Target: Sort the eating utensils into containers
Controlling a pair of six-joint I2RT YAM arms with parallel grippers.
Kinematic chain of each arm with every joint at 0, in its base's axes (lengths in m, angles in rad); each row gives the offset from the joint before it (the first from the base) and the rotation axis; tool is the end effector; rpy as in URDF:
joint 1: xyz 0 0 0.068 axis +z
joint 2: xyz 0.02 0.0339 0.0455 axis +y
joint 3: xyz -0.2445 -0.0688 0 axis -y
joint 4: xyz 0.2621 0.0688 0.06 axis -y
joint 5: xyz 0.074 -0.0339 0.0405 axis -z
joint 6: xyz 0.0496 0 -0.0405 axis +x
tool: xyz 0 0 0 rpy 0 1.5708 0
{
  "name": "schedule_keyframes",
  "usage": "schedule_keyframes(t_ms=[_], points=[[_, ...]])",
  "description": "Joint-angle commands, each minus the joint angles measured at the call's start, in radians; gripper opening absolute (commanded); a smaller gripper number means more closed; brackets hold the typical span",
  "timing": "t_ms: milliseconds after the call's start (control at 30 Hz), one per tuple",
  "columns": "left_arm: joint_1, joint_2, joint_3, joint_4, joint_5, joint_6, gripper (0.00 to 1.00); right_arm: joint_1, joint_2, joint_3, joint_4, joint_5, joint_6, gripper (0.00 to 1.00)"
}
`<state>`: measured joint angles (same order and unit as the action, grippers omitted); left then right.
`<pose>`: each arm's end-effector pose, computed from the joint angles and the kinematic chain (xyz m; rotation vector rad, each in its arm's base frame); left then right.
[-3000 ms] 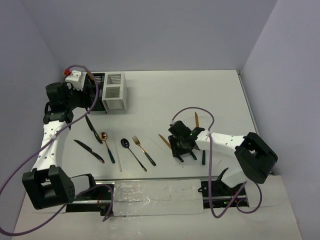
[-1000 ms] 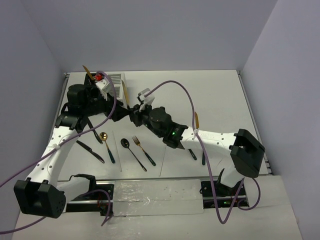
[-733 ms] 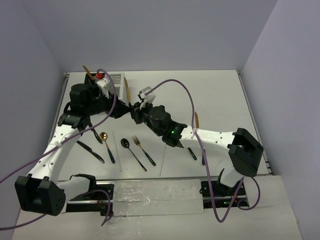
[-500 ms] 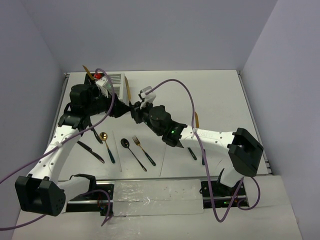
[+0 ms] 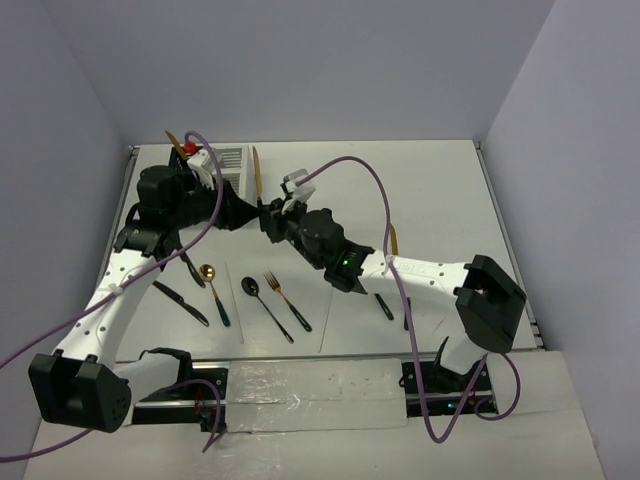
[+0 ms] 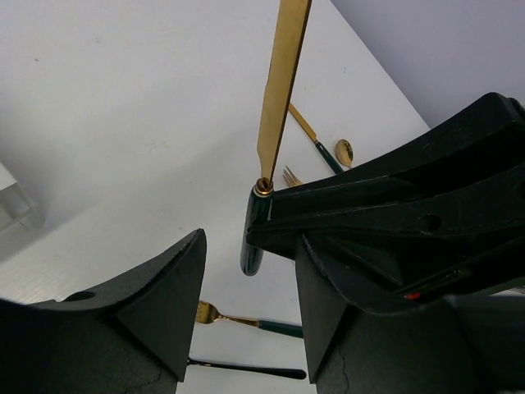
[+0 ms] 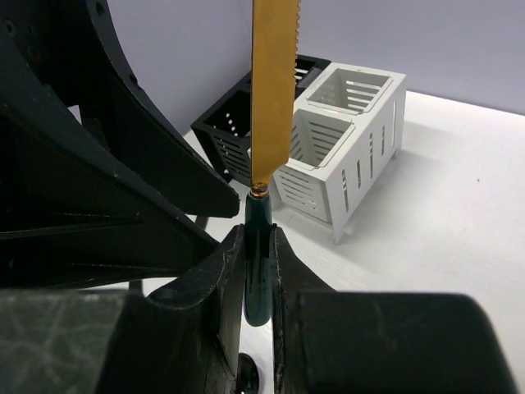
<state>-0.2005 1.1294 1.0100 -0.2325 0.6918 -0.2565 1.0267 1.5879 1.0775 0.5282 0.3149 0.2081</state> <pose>0.2762 -0.0884 0.3242 0.4241 1.9101 -0.9661 0.2219 0.3371 0.2844 -0.3945 1.5510 0.7265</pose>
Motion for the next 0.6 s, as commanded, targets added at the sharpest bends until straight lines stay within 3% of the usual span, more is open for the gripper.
schedule_keyframes(t_ms=[0,567], points=[[0.012,-0.008,0.093,0.121,-0.112,-0.010,0.56,0.035,0.017,0.019,-0.011,-0.122,0.034,0.00],[0.016,0.016,0.068,0.068,-0.103,0.022,0.57,0.032,0.009,0.035,-0.023,-0.112,0.036,0.00]])
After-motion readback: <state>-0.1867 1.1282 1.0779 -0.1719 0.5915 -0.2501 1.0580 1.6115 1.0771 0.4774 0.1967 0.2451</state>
